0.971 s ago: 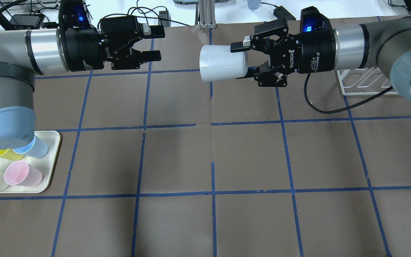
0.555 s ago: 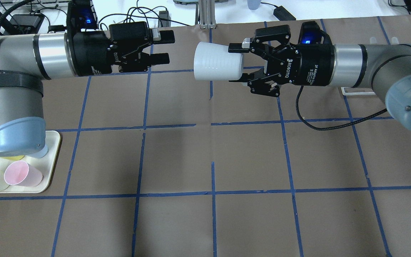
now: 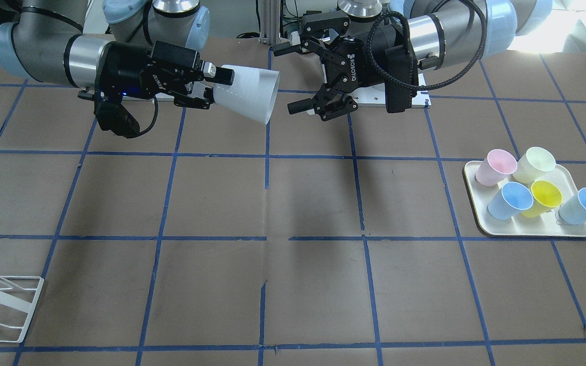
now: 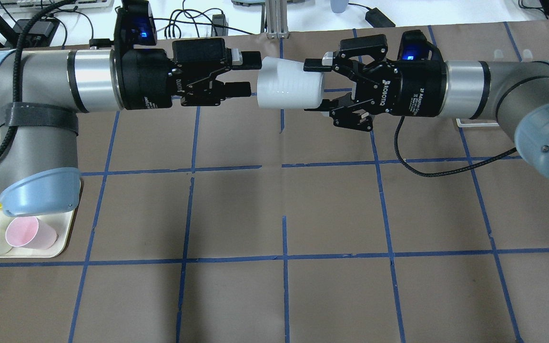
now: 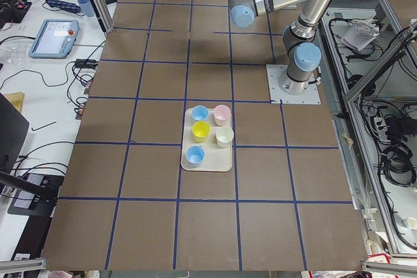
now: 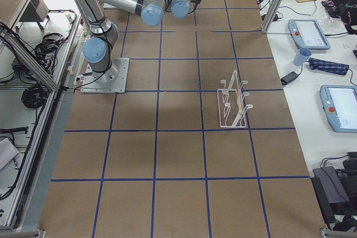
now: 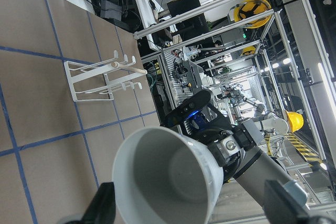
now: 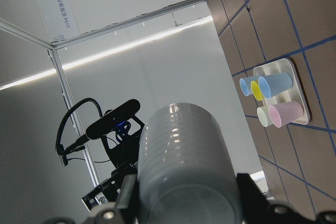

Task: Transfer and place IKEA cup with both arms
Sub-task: 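Close the left gripper on the cup's open end held by the right gripper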

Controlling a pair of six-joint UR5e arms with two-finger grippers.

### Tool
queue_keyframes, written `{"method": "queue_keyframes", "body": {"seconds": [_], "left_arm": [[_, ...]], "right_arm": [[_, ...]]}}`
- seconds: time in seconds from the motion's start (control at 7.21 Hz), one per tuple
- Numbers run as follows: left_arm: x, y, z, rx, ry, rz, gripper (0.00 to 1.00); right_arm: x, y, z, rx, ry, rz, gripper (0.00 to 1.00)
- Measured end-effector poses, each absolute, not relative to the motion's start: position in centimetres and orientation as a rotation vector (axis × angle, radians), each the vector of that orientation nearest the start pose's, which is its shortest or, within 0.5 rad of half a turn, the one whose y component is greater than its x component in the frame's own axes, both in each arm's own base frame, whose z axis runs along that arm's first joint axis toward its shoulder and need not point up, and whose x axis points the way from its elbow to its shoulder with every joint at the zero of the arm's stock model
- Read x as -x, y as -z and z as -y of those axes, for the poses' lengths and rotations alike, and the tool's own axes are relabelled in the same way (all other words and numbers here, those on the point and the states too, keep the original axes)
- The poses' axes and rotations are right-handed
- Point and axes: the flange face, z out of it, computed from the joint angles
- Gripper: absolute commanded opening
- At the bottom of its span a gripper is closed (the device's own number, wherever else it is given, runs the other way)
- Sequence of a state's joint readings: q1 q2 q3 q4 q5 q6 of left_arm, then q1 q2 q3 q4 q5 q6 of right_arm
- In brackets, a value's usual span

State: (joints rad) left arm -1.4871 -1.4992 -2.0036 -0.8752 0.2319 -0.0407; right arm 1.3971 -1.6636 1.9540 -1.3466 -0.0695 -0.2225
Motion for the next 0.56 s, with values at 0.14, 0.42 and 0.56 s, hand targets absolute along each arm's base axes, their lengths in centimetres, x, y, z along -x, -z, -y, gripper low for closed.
{"method": "queue_keyframes", "body": {"seconds": [0.14, 0.42, 0.56], "left_arm": [[19.38, -45.89, 45.73, 0.131, -0.335, 1.789, 1.0], [19.3, -46.09, 46.19, 0.16, -0.369, 1.769, 1.0], [19.32, -46.16, 46.23, 0.173, -0.38, 1.764, 1.0]], "right_arm": [[-15.67, -41.87, 45.36, -0.349, -0.117, -1.596, 0.45], [-15.68, -41.94, 45.33, -0.344, -0.113, -1.599, 0.46], [-15.68, -41.96, 45.33, -0.342, -0.112, -1.601, 0.46]]}}
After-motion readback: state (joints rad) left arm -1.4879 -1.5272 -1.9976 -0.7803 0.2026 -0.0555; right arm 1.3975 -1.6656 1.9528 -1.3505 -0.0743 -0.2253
